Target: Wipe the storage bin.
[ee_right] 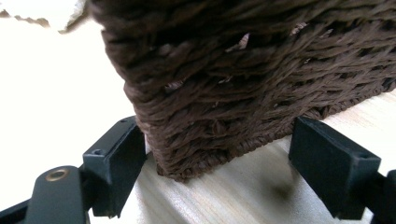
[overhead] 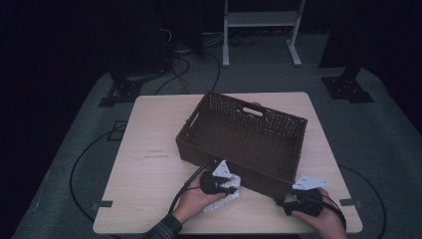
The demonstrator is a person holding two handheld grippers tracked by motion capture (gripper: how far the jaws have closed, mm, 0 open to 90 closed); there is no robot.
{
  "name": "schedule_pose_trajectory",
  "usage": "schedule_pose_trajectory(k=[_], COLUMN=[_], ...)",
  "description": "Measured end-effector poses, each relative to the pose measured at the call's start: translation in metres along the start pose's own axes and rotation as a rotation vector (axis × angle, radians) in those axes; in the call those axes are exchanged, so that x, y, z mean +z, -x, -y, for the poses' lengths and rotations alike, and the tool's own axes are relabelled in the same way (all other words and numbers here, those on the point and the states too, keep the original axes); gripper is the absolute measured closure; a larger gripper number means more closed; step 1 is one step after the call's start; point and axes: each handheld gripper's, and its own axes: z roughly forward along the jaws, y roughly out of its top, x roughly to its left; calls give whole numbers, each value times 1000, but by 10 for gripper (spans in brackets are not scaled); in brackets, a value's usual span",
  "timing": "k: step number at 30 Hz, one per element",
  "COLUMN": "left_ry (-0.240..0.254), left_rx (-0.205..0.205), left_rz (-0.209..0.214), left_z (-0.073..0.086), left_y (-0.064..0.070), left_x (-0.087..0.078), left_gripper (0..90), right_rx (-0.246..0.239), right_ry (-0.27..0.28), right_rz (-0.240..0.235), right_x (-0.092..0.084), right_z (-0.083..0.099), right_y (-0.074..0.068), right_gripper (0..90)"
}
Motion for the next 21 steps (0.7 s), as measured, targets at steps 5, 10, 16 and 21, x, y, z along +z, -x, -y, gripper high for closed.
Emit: schedule_pose_trajectory(k=[5,10,16,21], left_ry=[36,73,120,158], left_rx=[9,16,29,23], left_rz=[-4,-13,-22,-23], left_z=[-6,-12,-20,-26], left_y=[2,4,6,8], left_x=[-9,-19,-33,-40], left_gripper=[696,696,696,696], right_rx=[0,0,0,2], right_ry=[0,0,0,0], right_rz=[0,0,0,1], right_x=[0,0,0,0], right_z=[0,0,0,0], right_y=[0,0,0,0], right_gripper=[183,183,183,183])
